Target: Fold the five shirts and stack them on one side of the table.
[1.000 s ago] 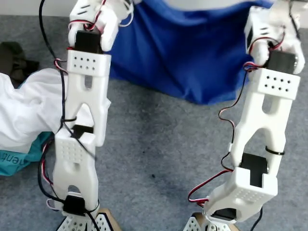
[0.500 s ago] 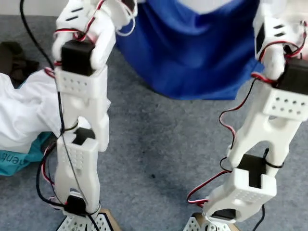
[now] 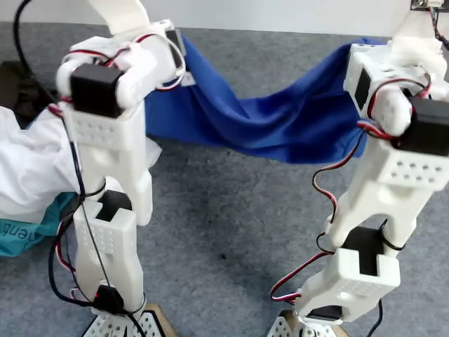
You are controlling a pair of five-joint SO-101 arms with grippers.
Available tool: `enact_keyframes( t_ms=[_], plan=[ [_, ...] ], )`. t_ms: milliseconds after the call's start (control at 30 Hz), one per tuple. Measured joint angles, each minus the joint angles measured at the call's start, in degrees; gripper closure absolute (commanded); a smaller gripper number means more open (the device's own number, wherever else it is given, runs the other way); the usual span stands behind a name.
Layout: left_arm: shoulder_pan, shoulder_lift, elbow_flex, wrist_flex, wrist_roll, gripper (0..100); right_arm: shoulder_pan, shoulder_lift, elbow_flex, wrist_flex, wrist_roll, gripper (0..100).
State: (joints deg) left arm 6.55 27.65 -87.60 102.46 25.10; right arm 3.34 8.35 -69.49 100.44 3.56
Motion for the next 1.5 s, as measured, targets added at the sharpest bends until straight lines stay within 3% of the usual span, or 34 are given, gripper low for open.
enact_keyframes(
  t_ms=[200, 567, 800, 967, 1167, 1233, 1300, 1400, 1500],
  plan=[
    [-1.2, -12.2, 20.1, 0.0, 0.0, 99, 0.1, -6.2, 14.4, 0.1, -1.3, 99.3],
    [1.7, -50.7, 78.2, 0.0, -0.4, 99, -1.0, -30.6, 51.8, 0.1, -1.4, 99.3],
    [1.8, -66.8, 109.4, -0.2, -10.5, 99, -1.1, -41.7, 77.6, 0.1, 0.6, 99.3],
    [1.8, -76.2, 125.5, -0.5, -14.9, 99, -3.6, -51.5, 94.0, 0.1, 4.5, 99.3],
    [1.2, -83.2, 133.8, -4.6, -18.0, 99, -7.9, -62.5, 111.9, 0.1, 8.9, 99.3],
    [1.3, -83.5, 134.1, -5.0, -19.7, 95, -6.9, -65.1, 112.3, 0.1, 10.0, 99.0],
    [1.3, -83.8, 134.2, -5.1, -21.1, 84, -6.4, -66.8, 112.7, 0.1, 12.2, 95.3],
    [0.4, -84.1, 134.2, -5.1, -21.8, 65, -6.5, -68.4, 112.7, 0.1, 14.0, 82.0],
    [-1.5, -84.1, 133.8, -5.1, -22.1, 51, -6.4, -68.7, 112.7, 0.1, 14.2, 71.1]
  ],
)
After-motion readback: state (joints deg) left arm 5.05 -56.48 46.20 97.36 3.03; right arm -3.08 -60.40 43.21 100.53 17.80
